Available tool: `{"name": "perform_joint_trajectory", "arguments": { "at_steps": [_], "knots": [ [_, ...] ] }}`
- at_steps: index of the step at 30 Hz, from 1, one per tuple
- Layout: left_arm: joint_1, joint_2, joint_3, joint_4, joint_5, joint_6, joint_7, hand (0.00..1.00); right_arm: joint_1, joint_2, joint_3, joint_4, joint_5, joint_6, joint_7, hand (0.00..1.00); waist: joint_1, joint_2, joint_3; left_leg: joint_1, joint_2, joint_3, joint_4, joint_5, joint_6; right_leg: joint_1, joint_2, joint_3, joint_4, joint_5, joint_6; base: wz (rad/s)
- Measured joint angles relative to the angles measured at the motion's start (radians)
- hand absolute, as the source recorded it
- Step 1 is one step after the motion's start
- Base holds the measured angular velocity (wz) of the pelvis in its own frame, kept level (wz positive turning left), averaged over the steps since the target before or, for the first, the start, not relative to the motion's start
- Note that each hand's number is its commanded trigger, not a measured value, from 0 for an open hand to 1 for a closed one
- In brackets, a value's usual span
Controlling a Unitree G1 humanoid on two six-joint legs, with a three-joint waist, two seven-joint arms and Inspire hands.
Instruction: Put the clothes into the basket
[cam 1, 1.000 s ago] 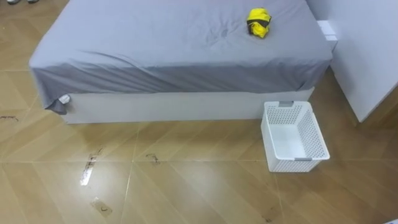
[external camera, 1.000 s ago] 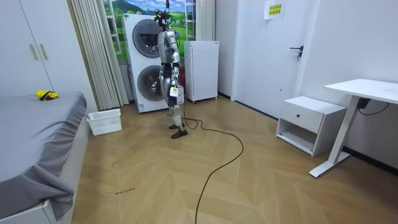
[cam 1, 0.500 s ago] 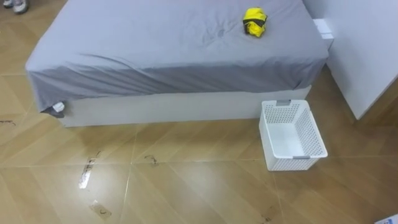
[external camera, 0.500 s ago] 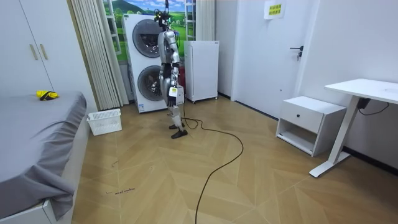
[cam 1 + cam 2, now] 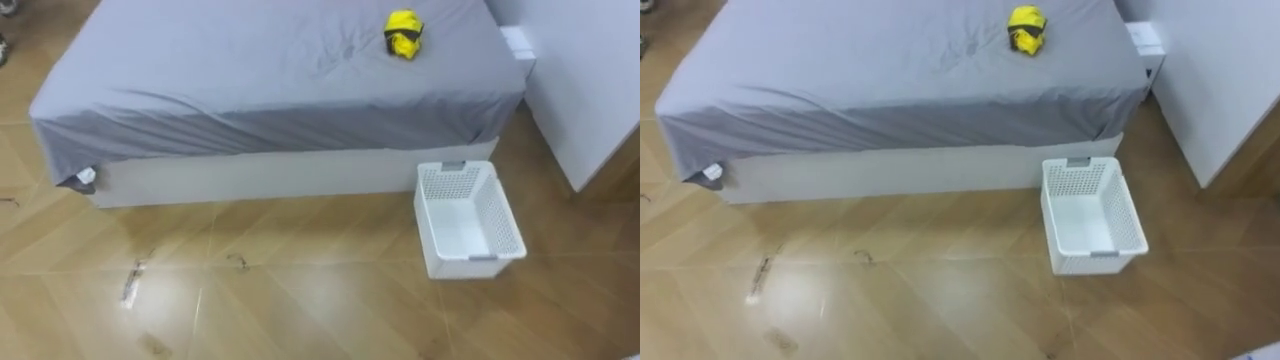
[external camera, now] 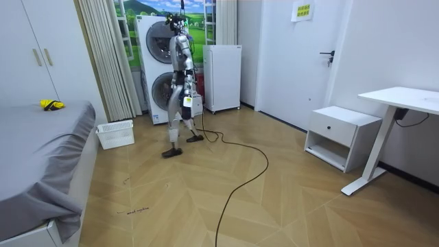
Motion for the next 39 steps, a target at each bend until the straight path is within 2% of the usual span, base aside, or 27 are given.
{"name": "perform_joint_trajectory", "arguments": {
  "at_steps": [1, 2, 5, 7, 8, 9, 10, 12, 14, 16, 17, 18, 19, 20, 22, 23, 24, 25, 26, 27, 28, 29, 31, 34, 36, 38, 39],
  "knots": [
    [-0.007, 0.0, 0.0, 0.0, -0.001, -0.002, 0.0, 0.0, -0.003, 0.001, -0.001, 0.0, -0.003, 0.0, 0.0, 0.0, -0.002, -0.008, -0.0076, -0.003, -0.011, 0.019, 0.025, -0.025, 0.012, -0.001, -0.017, -0.001, -0.002, -0.007, 0.01, 0.0],
    [-0.018, 0.001, -0.001, -0.001, -0.002, -0.009, -0.001, 0.0, -0.004, 0.001, -0.005, 0.0, -0.008, -0.003, -0.001, 0.0, -0.003, -0.033, -0.0003, -0.015, -0.027, 0.046, 0.085, -0.066, 0.021, 0.009, -0.041, 0.001, -0.009, -0.01, 0.023, -0.15],
    [-0.025, 0.012, -0.001, -0.001, -0.004, -0.021, 0.003, 0.0, -0.012, 0.007, -0.005, -0.046, -0.009, -0.013, -0.023, 0.0, 0.006, -0.037, 0.0074, -0.021, -0.006, 0.099, 0.271, -0.188, 0.061, 0.006, -0.075, 0.001, 0.134, 0.03, 0.072, -0.19],
    [-0.031, 0.021, -0.003, 0.002, -0.004, -0.034, 0.009, 0.0, -0.008, 0.013, -0.005, -0.076, -0.009, -0.015, -0.035, 0.0, 0.006, -0.036, 0.0091, 0.064, -0.006, 0.143, 0.268, -0.246, 0.07, -0.039, -0.095, -0.007, 0.35, 0.121, 0.067, -0.06],
    [-0.034, 0.022, -0.006, -0.003, 0.0, -0.044, 0.012, 0.0, -0.001, 0.008, -0.008, -0.107, -0.009, -0.017, -0.04, 0.0, 0.005, -0.018, -0.0029, 0.137, -0.007, 0.143, 0.208, -0.307, 0.062, -0.086, -0.101, -0.025, 0.488, 0.238, 0.066, 0.08],
    [-0.052, 0.028, -0.006, -0.006, 0.008, -0.05, 0.015, 0.0, -0.005, 0.011, -0.015, -0.136, -0.008, -0.02, -0.042, 0.0, 0.014, -0.016, -0.0001, 0.198, -0.022, 0.138, 0.156, -0.326, 0.061, -0.143, -0.117, -0.031, 0.617, 0.322, 0.049, 0.09],
    [-0.062, 0.028, -0.003, -0.006, 0.014, -0.05, 0.017, 0.0, -0.008, 0.012, -0.015, -0.154, -0.008, -0.02, -0.042, 0.0, 0.025, -0.021, -0.0036, 0.225, -0.025, 0.137, 0.13, -0.329, 0.061, -0.182, -0.117, -0.031, 0.674, 0.295, 0.042, -0.16],
    [-0.089, 0.025, -0.003, -0.008, 0.046, -0.063, 0.025, 0.0, -0.025, 0.011, -0.014, -0.267, -0.007, -0.02, -0.048, 0.0, 0.062, 0.019, 0.0098, 0.35, -0.013, 0.076, 0.024, -0.328, 0.05, -0.348, -0.053, -0.071, 0.746, 0.138, -0.016, -0.37],
    [-0.092, 0.029, -0.006, -0.016, 0.048, -0.064, 0.031, 0.0, -0.053, 0.014, 0.002, -0.334, -0.008, -0.021, -0.059, 0.0, 0.054, 0.042, 0.0123, 0.416, -0.002, -0.001, -0.029, -0.333, 0.042, -0.457, 0.007, -0.119, 0.613, 0.105, -0.02, -0.01],
    [-0.091, 0.033, -0.03, -0.045, 0.049, -0.062, 0.032, 0.0, -0.071, 0.019, 0.002, -0.383, -0.009, -0.024, -0.081, 0.0, 0.028, 0.034, 0.007, 0.509, -0.001, -0.08, -0.101, -0.341, 0.029, -0.524, 0.038, -0.144, 0.27, 0.156, -0.02, 0.7],
    [-0.09, 0.031, -0.042, -0.048, 0.052, -0.062, 0.03, 0.0, -0.072, 0.018, -0.001, -0.387, -0.009, -0.025, -0.09, 0.0, 0.028, 0.033, 0.0067, 0.532, 0.001, -0.094, -0.119, -0.346, 0.022, -0.534, 0.037, -0.146, 0.198, 0.216, -0.031, 0.93],
    [-0.086, 0.025, -0.057, -0.049, 0.067, -0.061, 0.029, 0.0, -0.073, 0.019, -0.008, -0.389, -0.008, -0.026, -0.11, 0.0, 0.027, 0.039, 0.0042, 0.577, 0.018, -0.123, -0.136, -0.358, 0.007, -0.529, 0.043, -0.146, 0.112, 0.333, -0.031, 0.71],
    [-0.08, 0.027, -0.065, -0.049, 0.069, -0.06, 0.028, 0.0, -0.073, 0.02, -0.007, -0.39, -0.007, -0.026, -0.117, 0.0, 0.028, 0.037, 0.0007, 0.593, 0.028, -0.13, -0.138, -0.365, -0.004, -0.522, 0.049, -0.147, 0.088, 0.378, -0.04, 0.77],
    [-0.073, 0.028, -0.069, -0.048, 0.068, -0.056, 0.028, 0.0, -0.075, 0.021, -0.007, -0.401, -0.005, -0.026, -0.124, 0.0, 0.03, 0.034, -0.0135, 0.61, 0.049, -0.132, -0.128, -0.383, -0.037, -0.503, 0.07, -0.146, 0.11, 0.393, -0.077, 0.38],
    [-0.041, 0.026, -0.071, -0.041, 0.068, -0.055, 0.027, 0.0, -0.078, 0.02, -0.008, -0.49, -0.004, -0.027, -0.148, 0.0, 0.062, 0.069, -0.005, 0.644, 0.096, -0.1, -0.124, -0.389, -0.071, -0.482, 0.1, -0.17, 0.174, 0.353, -0.102, 0.06],
    [-0.02, 0.025, -0.071, -0.041, 0.068, -0.051, 0.028, 0.0, -0.087, 0.017, -0.009, -0.549, -0.007, -0.037, -0.164, 0.0, 0.06, 0.088, 0.0063, 0.673, 0.115, -0.106, -0.126, -0.375, -0.097, -0.491, 0.104, -0.185, 0.26, 0.319, -0.127, 0.06],
    [-0.007, 0.028, -0.064, -0.042, 0.069, -0.05, 0.031, 0.0, -0.094, 0.016, -0.006, -0.587, -0.007, -0.043, -0.176, 0.0, 0.046, 0.078, 0.027, 0.713, 0.12, -0.141, -0.11, -0.352, -0.105, -0.558, 0.082, -0.215, 0.419, 0.273, -0.124, 0.09],
    [0.022, 0.049, -0.046, -0.049, 0.069, -0.051, 0.036, 0.0, -0.104, 0.026, 0.001, -0.603, -0.01, -0.047, -0.174, 0.0, 0.052, 0.07, 0.0099, 0.706, 0.126, -0.153, -0.031, -0.361, -0.117, -0.561, 0.098, -0.203, 0.317, 0.289, -0.109, 0.07],
    [0.028, 0.063, -0.043, -0.046, 0.069, -0.049, 0.036, 0.0, -0.107, 0.029, 0.003, -0.611, -0.011, -0.046, -0.172, 0.0, 0.056, 0.051, 0.0124, 0.687, 0.12, -0.139, 0.033, -0.373, -0.133, -0.553, 0.102, -0.21, 0.273, 0.311, -0.168, 0.06],
    [0.036, 0.064, -0.041, -0.043, 0.068, -0.032, 0.038, 0.0, -0.108, 0.013, 0.002, -0.615, -0.012, -0.042, -0.178, 0.0, 0.051, 0.073, 0.0049, 0.638, 0.148, -0.136, 0.183, -0.374, -0.131, -0.517, 0.123, -0.22, 0.289, 0.264, -0.155, 0.29],
    [0.041, 0.06, -0.041, -0.056, 0.066, -0.03, 0.036, 0.0, -0.108, 0.007, -0.001, -0.634, -0.009, -0.044, -0.193, 0.0, 0.035, 0.068, 0.0052, 0.578, 0.157, -0.135, 0.322, -0.311, -0.135, -0.483, 0.125, -0.22, 0.288, 0.223, -0.155, 0.4],
    [0.044, 0.057, -0.042, -0.07, 0.065, -0.028, 0.036, 0.0, -0.111, 0.003, -0.001, -0.638, -0.009, -0.046, -0.196, 0.0, 0.027, 0.064, 0.0067, 0.552, 0.157, -0.131, 0.369, -0.298, -0.136, -0.469, 0.124, -0.219, 0.283, 0.212, -0.155, 0.44],
    [0.041, 0.039, -0.049, -0.097, 0.057, -0.025, 0.037, 0.0, -0.125, -0.01, -0.004, -0.647, -0.009, -0.048, -0.206, 0.0, 0.012, 0.051, 0.0089, 0.451, 0.148, -0.094, 0.437, -0.326, -0.111, -0.393, 0.121, -0.217, 0.229, 0.196, -0.156, 0.25],
    [0.032, 0.029, -0.045, -0.132, 0.056, -0.026, 0.037, 0.0, -0.125, -0.008, -0.007, -0.679, -0.019, -0.047, -0.22, 0.0, 0.003, 0.028, 0.0037, 0.352, 0.121, -0.045, 0.372, -0.365, -0.094, -0.325, 0.119, -0.206, 0.147, 0.206, -0.147, -0.02],
    [0.026, 0.026, -0.043, -0.134, 0.057, -0.026, 0.04, 0.0, -0.126, -0.015, -0.007, -0.688, -0.018, -0.047, -0.239, 0.0, 0.007, 0.022, 0.0011, 0.307, 0.095, -0.027, 0.182, -0.364, -0.091, -0.269, 0.122, -0.18, 0.08, 0.219, -0.138, -0.49],
    [0.032, 0.016, -0.042, -0.134, 0.058, -0.026, 0.04, 0.0, -0.124, -0.015, -0.008, -0.702, -0.043, -0.046, -0.259, 0.0, 0.02, 0.017, -0.0048, 0.289, 0.073, -0.02, 0.048, -0.29, -0.074, -0.25, 0.119, -0.133, 0.063, 0.222, -0.126, -0.82],
    [0.043, 0.01, -0.039, -0.135, 0.058, -0.026, 0.039, 0.0, -0.12, -0.014, -0.008, -0.713, -0.074, -0.046, -0.273, 0.0, 0.031, 0.016, -0.0157, 0.296, 0.061, -0.02, -0.003, -0.218, -0.044, -0.238, 0.117, -0.106, 0.048, 0.224, -0.114, -0.74]
  ]
}}
